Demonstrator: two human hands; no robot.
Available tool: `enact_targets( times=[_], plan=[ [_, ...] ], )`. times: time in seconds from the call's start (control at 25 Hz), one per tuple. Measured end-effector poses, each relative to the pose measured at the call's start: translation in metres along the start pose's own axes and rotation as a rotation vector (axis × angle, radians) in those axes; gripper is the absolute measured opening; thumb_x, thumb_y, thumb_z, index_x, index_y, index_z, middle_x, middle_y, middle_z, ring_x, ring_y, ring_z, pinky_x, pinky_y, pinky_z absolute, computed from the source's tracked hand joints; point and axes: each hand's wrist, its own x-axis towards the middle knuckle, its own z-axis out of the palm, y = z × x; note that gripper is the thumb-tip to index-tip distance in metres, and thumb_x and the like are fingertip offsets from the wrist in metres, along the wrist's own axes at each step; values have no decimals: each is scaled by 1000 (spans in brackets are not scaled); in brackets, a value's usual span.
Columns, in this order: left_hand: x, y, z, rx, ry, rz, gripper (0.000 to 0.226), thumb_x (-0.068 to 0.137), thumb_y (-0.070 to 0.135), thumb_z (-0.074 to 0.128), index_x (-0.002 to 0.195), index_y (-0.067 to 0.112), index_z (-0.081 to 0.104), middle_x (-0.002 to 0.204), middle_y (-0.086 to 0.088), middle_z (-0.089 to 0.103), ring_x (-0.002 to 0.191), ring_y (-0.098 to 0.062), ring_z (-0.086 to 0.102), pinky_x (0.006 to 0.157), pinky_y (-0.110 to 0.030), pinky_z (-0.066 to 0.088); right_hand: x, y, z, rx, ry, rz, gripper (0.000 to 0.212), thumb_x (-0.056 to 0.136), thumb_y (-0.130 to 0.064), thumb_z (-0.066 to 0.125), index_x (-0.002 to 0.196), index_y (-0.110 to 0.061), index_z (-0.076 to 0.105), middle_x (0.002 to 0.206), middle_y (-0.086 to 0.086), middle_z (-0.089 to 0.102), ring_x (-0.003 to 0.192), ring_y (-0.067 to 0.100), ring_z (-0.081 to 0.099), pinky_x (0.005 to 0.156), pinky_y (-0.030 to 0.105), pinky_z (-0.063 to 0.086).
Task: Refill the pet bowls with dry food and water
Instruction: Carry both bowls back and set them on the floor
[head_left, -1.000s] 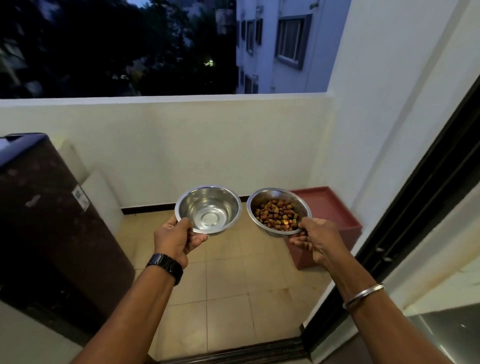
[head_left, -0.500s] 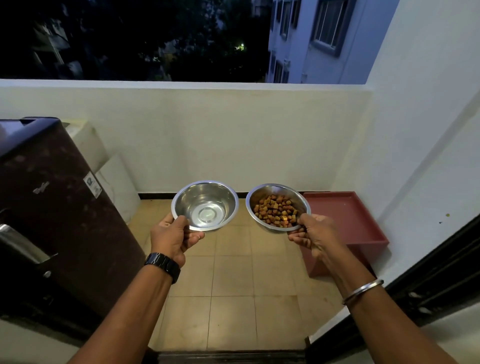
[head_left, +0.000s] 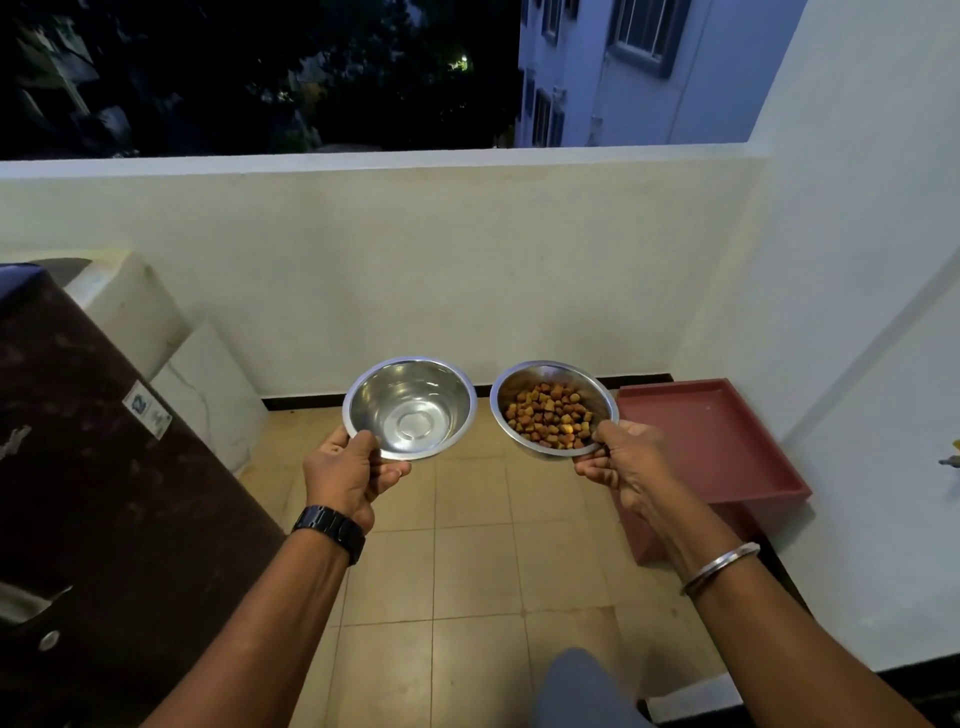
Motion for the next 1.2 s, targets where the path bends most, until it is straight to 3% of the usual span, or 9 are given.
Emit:
enact_targets(
  times=[0.44, 0.64, 0.84, 1.2],
  plan=[
    [156, 12, 86, -32, 30, 3, 34, 96, -6, 55, 114, 17, 72, 69, -14, 72, 45, -23, 71, 37, -21, 52, 174, -38, 66, -38, -40, -19, 16, 97, -1, 55, 103, 1, 70, 58, 19, 71, 39, 21, 67, 37, 22, 53],
    [227, 22, 132, -38, 28, 10, 39, 95, -6, 55, 126, 13, 70, 64, -10, 72, 43, -22, 69, 36, -20, 49, 255, -77, 85, -55, -81, -22, 17, 99, -1, 56, 108, 3, 69, 59, 20, 71, 40, 23, 68, 39, 23, 55],
    [288, 33, 167, -30, 2, 14, 44, 95, -5, 56, 132, 15, 70, 71, -12, 73, 45, -22, 69, 38, -21, 49, 321, -101, 109, -83, -92, -10, 19, 100, -4, 55, 113, 2, 69, 59, 17, 72, 44, 23, 70, 41, 24, 56],
    [406, 26, 205, 22, -70, -34, 48, 97, -5, 57, 139, 15, 66, 72, -12, 75, 45, -22, 69, 38, -22, 49, 421, -92, 157, -67, -10, 11, 22, 100, -2, 55, 116, 3, 69, 63, 21, 72, 45, 24, 70, 42, 25, 58]
  ],
)
